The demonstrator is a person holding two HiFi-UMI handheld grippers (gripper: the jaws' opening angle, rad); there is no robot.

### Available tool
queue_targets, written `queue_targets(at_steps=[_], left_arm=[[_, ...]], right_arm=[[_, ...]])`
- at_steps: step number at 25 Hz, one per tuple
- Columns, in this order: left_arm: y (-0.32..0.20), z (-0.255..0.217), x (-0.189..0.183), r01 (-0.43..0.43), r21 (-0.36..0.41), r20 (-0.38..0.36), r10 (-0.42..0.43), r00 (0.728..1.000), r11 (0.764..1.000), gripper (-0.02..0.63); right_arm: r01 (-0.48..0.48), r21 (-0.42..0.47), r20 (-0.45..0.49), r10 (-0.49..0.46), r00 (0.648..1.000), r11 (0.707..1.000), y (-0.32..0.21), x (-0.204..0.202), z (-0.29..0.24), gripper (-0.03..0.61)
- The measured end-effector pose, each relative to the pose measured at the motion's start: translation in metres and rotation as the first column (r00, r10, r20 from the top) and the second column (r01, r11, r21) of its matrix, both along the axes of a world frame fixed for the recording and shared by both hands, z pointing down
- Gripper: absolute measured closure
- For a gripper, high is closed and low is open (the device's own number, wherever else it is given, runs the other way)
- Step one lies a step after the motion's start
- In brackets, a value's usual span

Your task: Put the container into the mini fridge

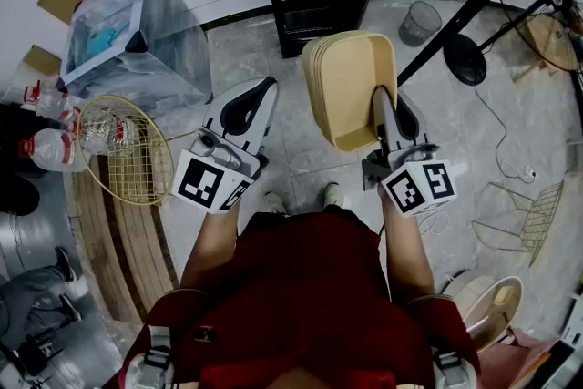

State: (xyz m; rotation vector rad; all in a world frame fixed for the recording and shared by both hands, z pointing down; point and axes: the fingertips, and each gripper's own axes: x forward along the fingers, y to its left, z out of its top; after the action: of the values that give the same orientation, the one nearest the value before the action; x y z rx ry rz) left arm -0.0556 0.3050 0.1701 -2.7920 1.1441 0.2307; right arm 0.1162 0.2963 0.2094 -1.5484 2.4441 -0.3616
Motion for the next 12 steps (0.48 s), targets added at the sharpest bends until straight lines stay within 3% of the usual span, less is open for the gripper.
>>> queue_targets(at_steps=[12], left_arm=[[0.0,0.004,-0.017,-0.02,-0.009,-0.013,0.02,1.0,1.0,0.607]], right_arm=[[-0.034,-0.01,-0.015,0.034,0.999,0.999,0.006,-0.01,-0.001,0.552]])
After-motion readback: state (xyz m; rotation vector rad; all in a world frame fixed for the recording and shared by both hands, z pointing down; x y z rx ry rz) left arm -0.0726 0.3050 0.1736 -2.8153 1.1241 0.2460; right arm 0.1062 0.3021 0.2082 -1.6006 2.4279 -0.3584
